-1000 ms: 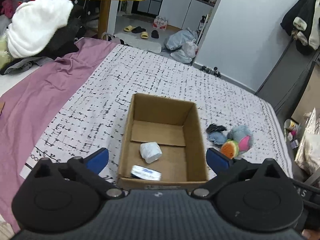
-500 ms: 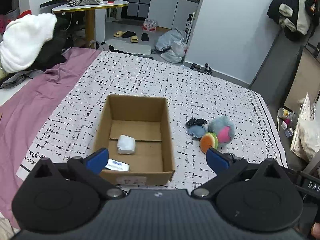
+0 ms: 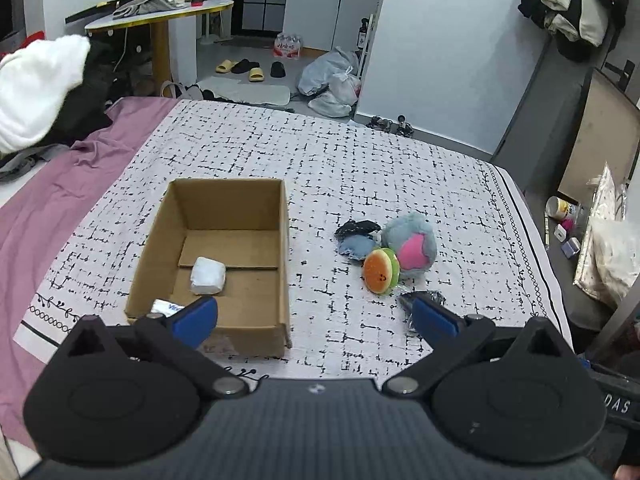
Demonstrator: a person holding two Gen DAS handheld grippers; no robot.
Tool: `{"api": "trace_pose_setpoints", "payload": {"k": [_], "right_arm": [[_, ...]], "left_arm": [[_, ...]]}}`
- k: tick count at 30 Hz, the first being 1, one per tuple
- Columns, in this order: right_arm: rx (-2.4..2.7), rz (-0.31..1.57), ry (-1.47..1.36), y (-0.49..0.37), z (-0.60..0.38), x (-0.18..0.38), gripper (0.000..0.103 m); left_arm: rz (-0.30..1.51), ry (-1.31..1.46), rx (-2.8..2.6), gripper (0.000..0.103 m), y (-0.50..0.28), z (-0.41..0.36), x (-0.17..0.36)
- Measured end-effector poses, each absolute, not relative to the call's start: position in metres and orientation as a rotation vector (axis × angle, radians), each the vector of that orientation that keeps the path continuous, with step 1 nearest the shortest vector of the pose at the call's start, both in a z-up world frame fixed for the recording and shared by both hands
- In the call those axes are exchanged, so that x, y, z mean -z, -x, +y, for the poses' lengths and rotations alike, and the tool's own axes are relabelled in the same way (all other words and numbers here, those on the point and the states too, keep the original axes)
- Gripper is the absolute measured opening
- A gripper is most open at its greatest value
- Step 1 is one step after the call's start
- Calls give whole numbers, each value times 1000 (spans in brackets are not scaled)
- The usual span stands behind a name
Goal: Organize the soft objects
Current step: 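Grasp the burger plush with the left tool while the right tool grasps the black bag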
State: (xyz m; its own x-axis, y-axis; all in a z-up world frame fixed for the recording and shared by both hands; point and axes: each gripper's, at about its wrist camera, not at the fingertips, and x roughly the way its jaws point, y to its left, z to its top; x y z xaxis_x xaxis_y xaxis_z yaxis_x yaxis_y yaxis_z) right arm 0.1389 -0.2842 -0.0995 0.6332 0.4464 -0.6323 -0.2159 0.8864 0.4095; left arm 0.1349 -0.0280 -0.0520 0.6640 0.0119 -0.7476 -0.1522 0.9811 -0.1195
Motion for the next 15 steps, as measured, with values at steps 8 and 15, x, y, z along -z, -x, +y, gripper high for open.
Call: {"api": "trace_pose_setpoints", "payload": {"k": [8, 15], "right_arm": [[-401, 812, -255, -148, -296, 115, 102], [-444, 836, -205, -168, -293, 121, 97]], "left_arm": [[824, 152, -88, 100, -144, -53, 64], [831, 141, -76, 98, -159, -68, 79]]}}
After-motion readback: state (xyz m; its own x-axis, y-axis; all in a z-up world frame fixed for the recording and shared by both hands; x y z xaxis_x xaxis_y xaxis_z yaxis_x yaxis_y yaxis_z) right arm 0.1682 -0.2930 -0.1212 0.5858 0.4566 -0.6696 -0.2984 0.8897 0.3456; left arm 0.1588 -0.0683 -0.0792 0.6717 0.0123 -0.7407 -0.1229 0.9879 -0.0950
